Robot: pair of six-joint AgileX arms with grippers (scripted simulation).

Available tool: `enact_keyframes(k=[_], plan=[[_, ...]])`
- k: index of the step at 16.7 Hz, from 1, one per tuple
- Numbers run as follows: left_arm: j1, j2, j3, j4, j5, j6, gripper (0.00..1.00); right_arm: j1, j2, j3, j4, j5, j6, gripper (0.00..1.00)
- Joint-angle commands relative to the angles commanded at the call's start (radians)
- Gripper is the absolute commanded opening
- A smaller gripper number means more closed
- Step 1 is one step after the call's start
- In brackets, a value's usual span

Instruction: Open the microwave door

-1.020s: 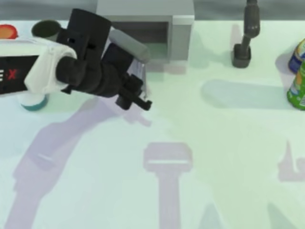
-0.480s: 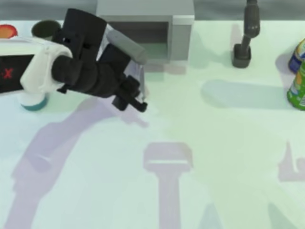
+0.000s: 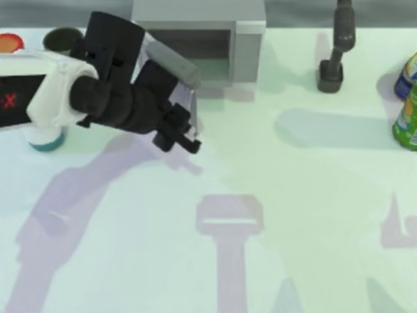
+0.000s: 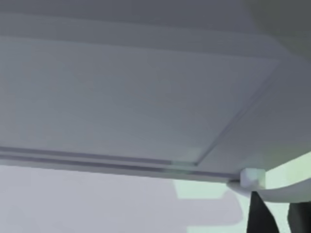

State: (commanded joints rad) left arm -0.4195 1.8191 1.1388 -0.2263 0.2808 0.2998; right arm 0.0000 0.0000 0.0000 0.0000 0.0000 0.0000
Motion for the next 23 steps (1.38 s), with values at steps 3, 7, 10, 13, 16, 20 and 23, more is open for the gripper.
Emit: enact_keyframes(k=[3,7,10,13,16,20,23], plan=[[0.000,0.000,0.000,0.000,0.000,0.000,0.00,0.000,0.000,0.000,0.000,0.000,0.000,1.00],[0.000,0.000,0.000,0.000,0.000,0.000,0.00,0.000,0.000,0.000,0.000,0.000,0.000,1.00],[0.000,0.000,0.000,0.000,0.000,0.000,0.00,0.000,0.000,0.000,0.000,0.000,0.000,1.00],[0.000,0.000,0.000,0.000,0.000,0.000,0.00,0.000,0.000,0.000,0.000,0.000,0.000,1.00],[0.000,0.000,0.000,0.000,0.000,0.000,0.00,0.000,0.000,0.000,0.000,0.000,0.000,1.00],[-0.001,0.000,-0.005,-0.005,0.014,0.007,0.00,0.000,0.000,0.000,0.000,0.000,0.000,1.00],[0.015,-0.007,-0.004,-0.011,0.032,0.039,0.00,0.000,0.000,0.000,0.000,0.000,0.000,1.00]])
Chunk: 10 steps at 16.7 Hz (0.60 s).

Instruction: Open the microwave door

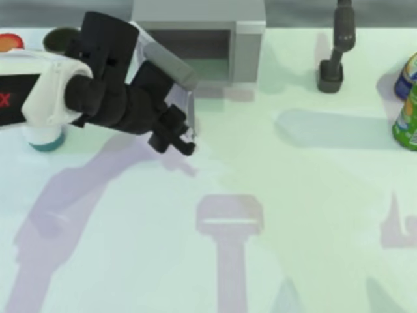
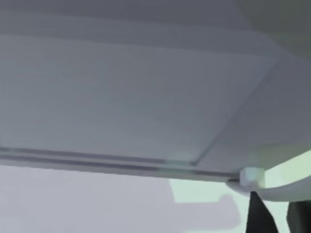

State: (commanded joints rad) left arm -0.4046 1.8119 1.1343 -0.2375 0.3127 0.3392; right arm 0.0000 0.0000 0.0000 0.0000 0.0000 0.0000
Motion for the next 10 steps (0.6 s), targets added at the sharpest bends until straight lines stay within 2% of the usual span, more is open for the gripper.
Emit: enact_keyframes(k=[10], plan=[[0.008,-0.001,-0.003,-0.006,0.008,0.014,0.00,0.000,0.000,0.000,0.000,0.000,0.000,1.00]])
